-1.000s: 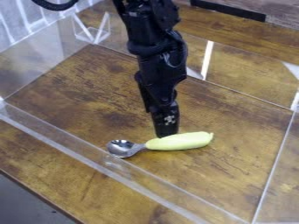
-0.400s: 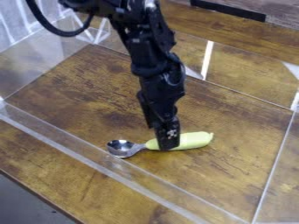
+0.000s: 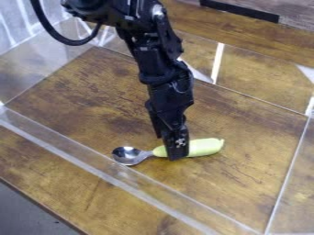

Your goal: Move the green spoon to the right

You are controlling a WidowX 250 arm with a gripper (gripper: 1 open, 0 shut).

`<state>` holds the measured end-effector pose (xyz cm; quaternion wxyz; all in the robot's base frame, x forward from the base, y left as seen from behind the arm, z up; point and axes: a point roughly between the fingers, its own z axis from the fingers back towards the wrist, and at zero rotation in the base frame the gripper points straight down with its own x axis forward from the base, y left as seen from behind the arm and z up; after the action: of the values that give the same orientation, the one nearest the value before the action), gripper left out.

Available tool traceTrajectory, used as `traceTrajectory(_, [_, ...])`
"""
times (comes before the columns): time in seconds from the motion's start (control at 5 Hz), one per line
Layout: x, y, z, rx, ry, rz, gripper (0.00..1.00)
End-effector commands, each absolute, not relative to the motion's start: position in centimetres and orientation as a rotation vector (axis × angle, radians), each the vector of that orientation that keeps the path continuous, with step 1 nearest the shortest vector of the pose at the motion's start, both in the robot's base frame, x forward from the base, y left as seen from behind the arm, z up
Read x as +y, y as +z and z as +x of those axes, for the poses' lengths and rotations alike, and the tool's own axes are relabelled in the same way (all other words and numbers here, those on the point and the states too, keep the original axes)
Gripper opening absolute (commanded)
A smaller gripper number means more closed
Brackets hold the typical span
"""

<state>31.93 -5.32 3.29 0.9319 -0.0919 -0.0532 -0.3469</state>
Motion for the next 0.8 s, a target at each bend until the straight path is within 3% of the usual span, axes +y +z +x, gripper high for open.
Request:
traceTrajectory(0.0, [-4.4, 4.7, 33.6, -0.167, -0.671, -0.187, 1.0])
traceTrajectory(0.6, [-2.7, 7.5, 32.2, -0.164, -0.671, -0.213, 1.0])
